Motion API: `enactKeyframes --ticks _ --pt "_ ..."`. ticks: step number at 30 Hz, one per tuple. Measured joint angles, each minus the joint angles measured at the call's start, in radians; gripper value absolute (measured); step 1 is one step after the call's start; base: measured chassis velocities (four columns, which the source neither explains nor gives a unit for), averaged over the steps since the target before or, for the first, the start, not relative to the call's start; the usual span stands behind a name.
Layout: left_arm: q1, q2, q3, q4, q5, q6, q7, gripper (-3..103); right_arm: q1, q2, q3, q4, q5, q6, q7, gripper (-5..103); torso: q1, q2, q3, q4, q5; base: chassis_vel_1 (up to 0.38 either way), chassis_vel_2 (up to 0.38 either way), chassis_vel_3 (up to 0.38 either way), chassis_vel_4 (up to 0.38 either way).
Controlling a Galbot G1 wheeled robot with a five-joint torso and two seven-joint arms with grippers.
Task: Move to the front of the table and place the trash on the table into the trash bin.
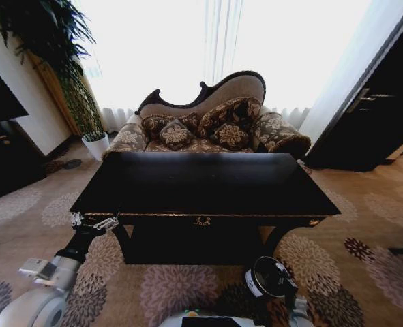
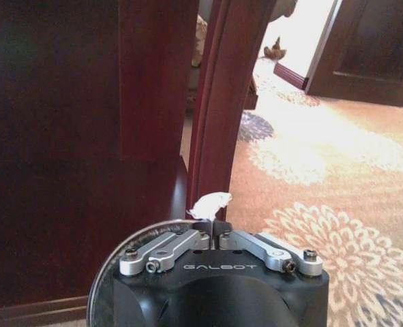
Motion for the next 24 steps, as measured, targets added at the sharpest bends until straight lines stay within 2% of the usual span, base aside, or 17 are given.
enactKeyframes --ticks 1,4,6,10,13,14,16,17,19,20,22,23,24 --pt "0.0 0.0 0.0 0.0 0.0 0.0 0.0 100 0.002 0.0 0.0 -0.004 0.001 -0.004 -0.002 5 0.0 0.0 0.0 0.0 -0.0001 0.0 0.0 0.0 0.0" --pt "0.0 0.0 0.0 0.0 0.0 0.0 0.0 100 0.008 -0.002 0.001 -0.01 0.004 -0.011 -0.005 21 0.0 0.0 0.0 0.0001 0.0 0.0 0.0 0.0 0.0" --pt "0.0 0.0 0.0 0.0 0.0 0.0 0.0 100 0.008 -0.002 0.001 -0.009 0.009 -0.015 -0.005 21 0.0 0.0 0.0 0.0001 -0.0001 0.0 0.0 0.0 0.0" --pt "0.0 0.0 0.0 0.0 0.0 0.0 0.0 100 0.007 -0.002 0.001 0.0 0.025 -0.027 -0.004 43 0.0 0.0 0.0 0.0001 -0.0001 0.0 0.0 0.0 0.0" --pt "0.0 0.0 0.0 0.0 0.0 0.0 0.0 100 0.0 0.003 0.001 0.013 0.026 -0.028 -0.004 48 0.0 0.0 0.0 0.0002 -0.0002 0.0 0.0 0.0 0.0" --pt "0.0 0.0 0.0 0.0 0.0 0.0 0.0 100 -0.011 0.009 0.0 0.029 0.028 -0.028 -0.004 59 0.0 0.0 0.0 0.0001 0.0 0.0 0.0 0.0 0.0" --pt "0.0 0.0 0.0 0.0 0.0 0.0 0.0 100 -0.019 0.013 0.0 0.041 0.03 -0.028 -0.004 59 0.0 0.0 0.0 0.0001 0.0 0.0 0.0 0.0 0.0" --pt "0.0 0.0 0.0 0.0 0.0 0.0 0.0 100 -0.03 0.017 0.0 0.058 0.032 -0.028 -0.004 65 0.0 0.0 0.0 0.0 -0.0001 0.0 0.0 0.0 0.0" --pt "0.0 0.0 0.0 0.0 0.0 0.0 0.0 100 -0.083 0.037 -0.002 0.14 0.052 -0.015 -0.025 76 0.0 0.0 0.0 0.0002 -0.0002 0.0 0.0 0.0 0.0" --pt "0.0 0.0 0.0 0.0 0.0 0.0 0.0 100 -0.083 0.037 -0.002 0.14 0.052 -0.015 -0.025 76 0.0 0.0 0.0 0.0002 -0.0002 0.0 0.0 0.0 0.0" --pt "0.0 0.0 0.0 0.0 0.0 0.0 0.0 100 -0.132 0.05 -0.006 0.21 0.062 0.017 -0.055 86 0.0 0.0 0.0 0.0 0.0001 0.0 0.0 0.0 0.0" --pt "0.0 0.0 0.0 0.0 0.0 0.0 0.0 100 -0.155 0.054 -0.004 0.235 0.052 0.049 -0.072 86 0.0 0.0 0.0 0.0 -0.0003 0.0 0.0 0.0 0.0" --pt "0.0 0.0 0.0 0.0 0.0 0.0 0.0 100 -0.176 0.058 0.001 0.256 0.035 0.078 -0.086 91 0.0 0.0 0.0 0.0002 -0.0003 0.0 0.0 0.0 0.0"
